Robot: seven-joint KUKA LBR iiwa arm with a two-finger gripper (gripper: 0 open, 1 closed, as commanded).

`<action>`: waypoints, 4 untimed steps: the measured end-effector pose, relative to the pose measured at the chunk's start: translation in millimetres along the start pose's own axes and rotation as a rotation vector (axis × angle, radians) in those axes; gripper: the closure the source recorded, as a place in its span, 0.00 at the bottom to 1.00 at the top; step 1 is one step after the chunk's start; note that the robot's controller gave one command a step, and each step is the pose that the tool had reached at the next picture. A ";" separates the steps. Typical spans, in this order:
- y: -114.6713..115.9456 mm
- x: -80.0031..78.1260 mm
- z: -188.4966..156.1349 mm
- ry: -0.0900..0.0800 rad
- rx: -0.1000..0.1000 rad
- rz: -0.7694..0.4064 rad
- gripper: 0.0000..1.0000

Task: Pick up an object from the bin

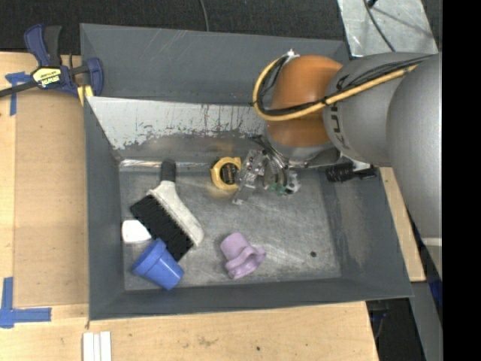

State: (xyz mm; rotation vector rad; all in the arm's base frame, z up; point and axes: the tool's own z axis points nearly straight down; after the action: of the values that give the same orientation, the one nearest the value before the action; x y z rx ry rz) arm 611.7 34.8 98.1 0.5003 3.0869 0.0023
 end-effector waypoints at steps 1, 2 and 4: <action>2.7 5.0 -41.8 0.005 0.001 -0.060 1.00; 11.1 5.3 -87.1 0.017 0.004 -0.059 1.00; -1.3 29.8 -72.3 0.012 0.003 -0.027 0.00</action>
Offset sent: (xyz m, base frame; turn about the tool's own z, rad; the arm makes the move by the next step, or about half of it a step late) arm 0.0059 0.0265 0.1854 -0.0086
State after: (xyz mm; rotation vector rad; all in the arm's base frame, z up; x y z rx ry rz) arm 582.0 43.1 170.0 0.4601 3.1051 0.0003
